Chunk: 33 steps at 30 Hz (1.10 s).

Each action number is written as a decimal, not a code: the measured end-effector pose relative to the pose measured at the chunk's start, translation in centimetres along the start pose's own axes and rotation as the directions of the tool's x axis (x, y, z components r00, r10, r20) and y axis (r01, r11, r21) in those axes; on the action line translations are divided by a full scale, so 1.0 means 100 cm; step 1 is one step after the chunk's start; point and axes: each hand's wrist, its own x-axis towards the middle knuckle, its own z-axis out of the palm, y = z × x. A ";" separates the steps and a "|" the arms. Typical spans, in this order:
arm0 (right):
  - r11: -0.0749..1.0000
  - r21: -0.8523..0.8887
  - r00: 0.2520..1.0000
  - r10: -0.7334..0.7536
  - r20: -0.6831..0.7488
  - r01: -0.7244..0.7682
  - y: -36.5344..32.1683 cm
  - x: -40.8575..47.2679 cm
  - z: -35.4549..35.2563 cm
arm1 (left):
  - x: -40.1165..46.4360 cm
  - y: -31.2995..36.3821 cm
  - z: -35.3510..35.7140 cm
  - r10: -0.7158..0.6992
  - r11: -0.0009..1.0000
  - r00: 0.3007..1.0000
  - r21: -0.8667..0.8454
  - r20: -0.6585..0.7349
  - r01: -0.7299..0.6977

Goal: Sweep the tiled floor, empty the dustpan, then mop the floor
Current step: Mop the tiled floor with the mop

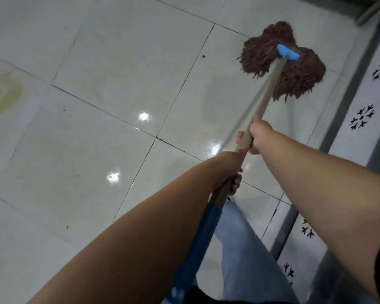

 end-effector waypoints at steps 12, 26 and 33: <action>0.981 -0.156 0.988 -0.130 -0.082 0.116 0.108 0.002 0.056 | 0.032 -0.119 -0.075 0.022 0.998 1.000 0.067 0.000 -0.022; 0.975 -0.099 0.979 0.201 0.039 -0.197 0.587 -0.193 0.192 | -0.120 -0.580 -0.303 -0.290 0.942 0.953 0.201 0.091 0.268; 0.967 -0.084 0.968 0.244 0.059 -0.239 0.628 -0.213 0.188 | -0.121 -0.639 -0.304 -0.234 0.955 0.971 0.196 0.040 0.222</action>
